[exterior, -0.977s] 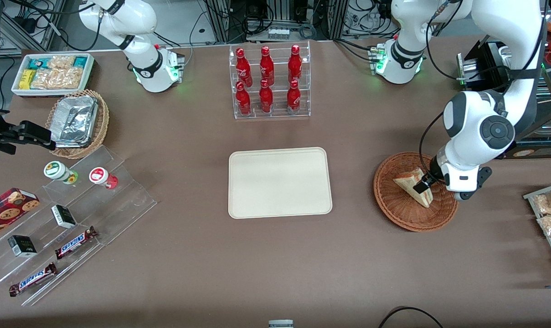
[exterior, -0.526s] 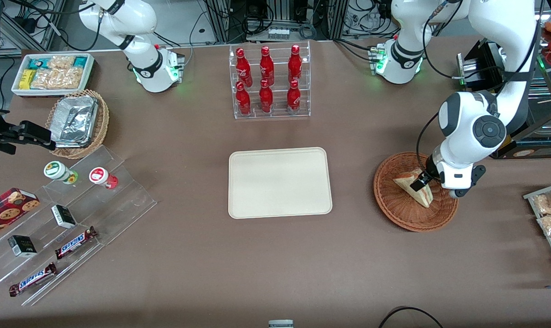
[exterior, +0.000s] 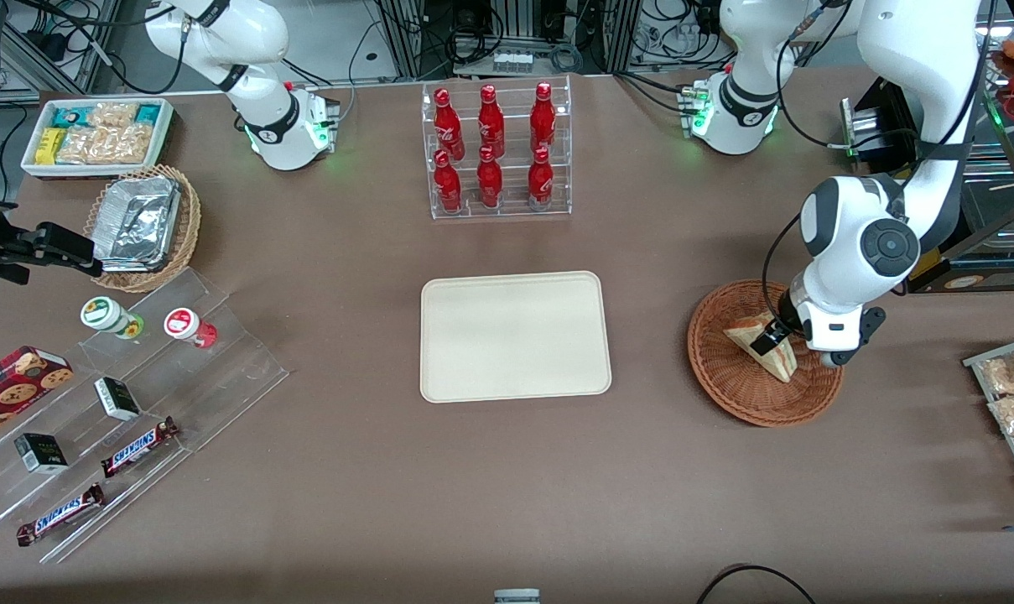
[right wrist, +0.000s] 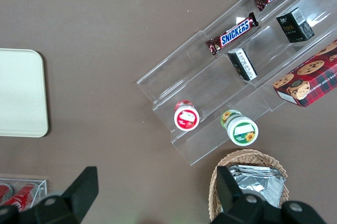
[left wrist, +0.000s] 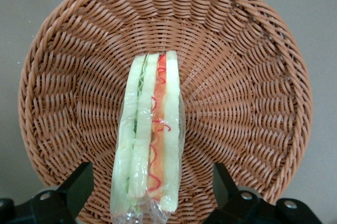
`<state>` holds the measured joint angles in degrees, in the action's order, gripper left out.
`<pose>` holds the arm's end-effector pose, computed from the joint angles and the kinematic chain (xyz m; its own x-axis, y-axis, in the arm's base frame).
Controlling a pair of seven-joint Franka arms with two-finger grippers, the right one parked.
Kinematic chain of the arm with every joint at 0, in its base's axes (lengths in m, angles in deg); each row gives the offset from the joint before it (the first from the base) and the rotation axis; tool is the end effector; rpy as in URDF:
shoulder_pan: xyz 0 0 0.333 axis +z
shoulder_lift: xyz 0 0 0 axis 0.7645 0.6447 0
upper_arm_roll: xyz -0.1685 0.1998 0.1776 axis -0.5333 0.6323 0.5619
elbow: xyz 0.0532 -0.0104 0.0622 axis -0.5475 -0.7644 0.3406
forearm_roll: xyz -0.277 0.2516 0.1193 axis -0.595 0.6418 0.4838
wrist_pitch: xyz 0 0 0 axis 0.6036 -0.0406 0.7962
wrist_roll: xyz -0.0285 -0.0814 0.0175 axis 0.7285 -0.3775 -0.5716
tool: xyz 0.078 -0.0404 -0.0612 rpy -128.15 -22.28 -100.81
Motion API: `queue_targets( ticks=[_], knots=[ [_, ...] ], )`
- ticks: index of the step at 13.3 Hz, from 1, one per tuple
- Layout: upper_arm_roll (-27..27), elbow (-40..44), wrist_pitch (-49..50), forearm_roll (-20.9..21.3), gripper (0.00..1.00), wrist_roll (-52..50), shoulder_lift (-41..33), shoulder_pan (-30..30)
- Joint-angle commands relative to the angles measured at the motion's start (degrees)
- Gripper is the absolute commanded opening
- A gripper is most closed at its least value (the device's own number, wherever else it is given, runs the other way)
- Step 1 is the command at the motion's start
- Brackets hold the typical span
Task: Place sandwich from basket to tray
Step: 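Lower the open left gripper around the wrapped sandwich, then close the left gripper on the sandwich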
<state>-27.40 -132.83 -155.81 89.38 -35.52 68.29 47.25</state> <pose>0.5431 -0.0540 0.2757 0.7350 0.6778 -0.0175 0.6776 -0.7352 -0.0197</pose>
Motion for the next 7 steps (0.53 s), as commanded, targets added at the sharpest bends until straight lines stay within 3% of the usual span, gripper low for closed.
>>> queue_targets(
  ticks=[1, 4, 7],
  knots=[
    [0.2, -1.0, -2.0, 0.8, 1.0, -1.7, 0.4, -0.6],
    [0.2, -1.0, -2.2, 0.8, 0.99, -1.7, 1.1, -0.6],
    [0.3, -2.3, -3.5, 0.8, 0.8, -1.7, 1.5, -0.6]
  ],
)
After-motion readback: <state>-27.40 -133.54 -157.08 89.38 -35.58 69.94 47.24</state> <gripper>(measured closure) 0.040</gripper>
